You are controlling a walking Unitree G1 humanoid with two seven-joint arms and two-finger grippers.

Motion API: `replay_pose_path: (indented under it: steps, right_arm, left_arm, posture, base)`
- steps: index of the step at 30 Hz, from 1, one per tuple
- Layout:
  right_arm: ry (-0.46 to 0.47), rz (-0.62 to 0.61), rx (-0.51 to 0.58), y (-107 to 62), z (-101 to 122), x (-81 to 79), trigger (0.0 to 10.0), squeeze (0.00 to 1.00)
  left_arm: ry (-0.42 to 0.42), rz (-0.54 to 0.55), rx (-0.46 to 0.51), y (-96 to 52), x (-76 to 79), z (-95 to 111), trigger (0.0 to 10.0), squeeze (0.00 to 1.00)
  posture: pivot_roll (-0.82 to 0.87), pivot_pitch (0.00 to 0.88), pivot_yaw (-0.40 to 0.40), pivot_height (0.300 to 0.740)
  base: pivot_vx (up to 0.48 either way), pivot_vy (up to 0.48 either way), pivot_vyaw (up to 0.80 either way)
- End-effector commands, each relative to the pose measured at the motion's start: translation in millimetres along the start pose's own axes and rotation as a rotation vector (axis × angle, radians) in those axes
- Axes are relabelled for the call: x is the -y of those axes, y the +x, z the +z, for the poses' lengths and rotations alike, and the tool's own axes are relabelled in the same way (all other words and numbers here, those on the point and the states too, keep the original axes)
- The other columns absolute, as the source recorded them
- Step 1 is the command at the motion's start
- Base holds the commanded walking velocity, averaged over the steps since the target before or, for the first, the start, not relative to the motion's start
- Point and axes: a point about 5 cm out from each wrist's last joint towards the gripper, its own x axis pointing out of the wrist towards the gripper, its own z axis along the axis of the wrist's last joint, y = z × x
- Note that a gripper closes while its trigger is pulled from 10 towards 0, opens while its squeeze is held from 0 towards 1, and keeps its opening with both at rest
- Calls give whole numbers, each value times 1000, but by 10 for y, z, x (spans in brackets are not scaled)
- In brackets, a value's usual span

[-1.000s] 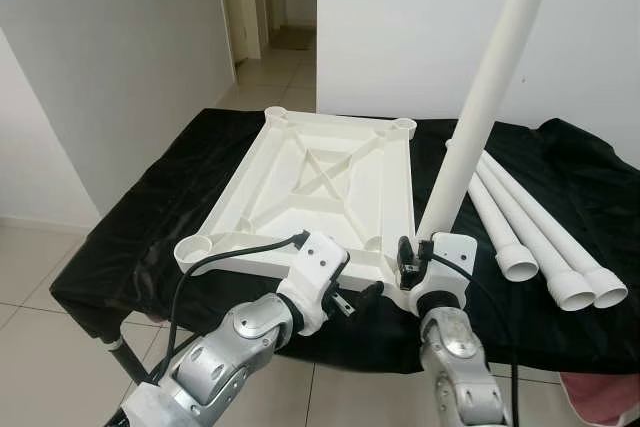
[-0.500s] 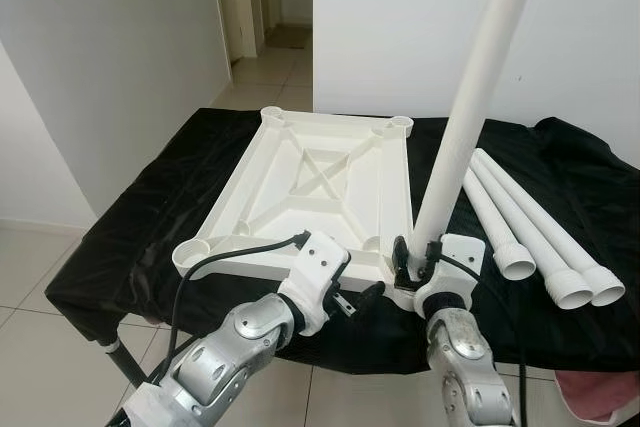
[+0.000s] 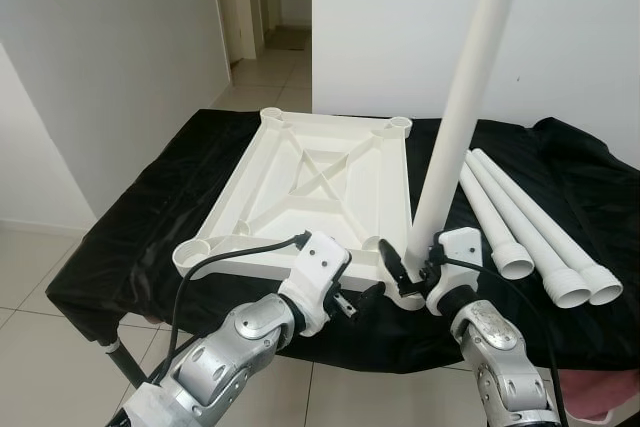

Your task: Building children table

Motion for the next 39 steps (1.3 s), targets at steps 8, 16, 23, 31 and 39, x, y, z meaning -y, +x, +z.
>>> replay_pose_path:
  steps: [8, 16, 23, 31, 39]
  right_arm:
    - [0, 46, -39, 10, -120, -8, 0, 0]
    - [30, 29, -42, -16, -144, 8, 10000, 0]
    - [53, 11, -12, -11, -106, -75, 10000, 0]
    - [49, 9, 2, -4, -90, -107, 10000, 0]
    - [48, -20, 8, -17, -81, -96, 10000, 0]
  left_arm:
    - [15, -216, 0, -26, 135, -11, 10000, 0]
    - [15, -219, -3, -23, 123, -13, 10000, 0]
    - [8, -252, -3, 4, 154, -11, 10000, 0]
    - [12, -282, 1, 53, 162, 14, 10000, 0]
    - [18, -283, -6, 31, 135, 13, 10000, 0]
  posture:
    - [-52, 25, 20, 740]
    - [-63, 28, 30, 740]
    - [-100, 33, 64, 740]
    - [-130, 42, 93, 740]
    - [-119, 49, 98, 740]
  base:
    - [0, 0, 0]
    - [0, 0, 0]
    - [0, 0, 0]
    - [0, 0, 0]
    - [0, 0, 0]
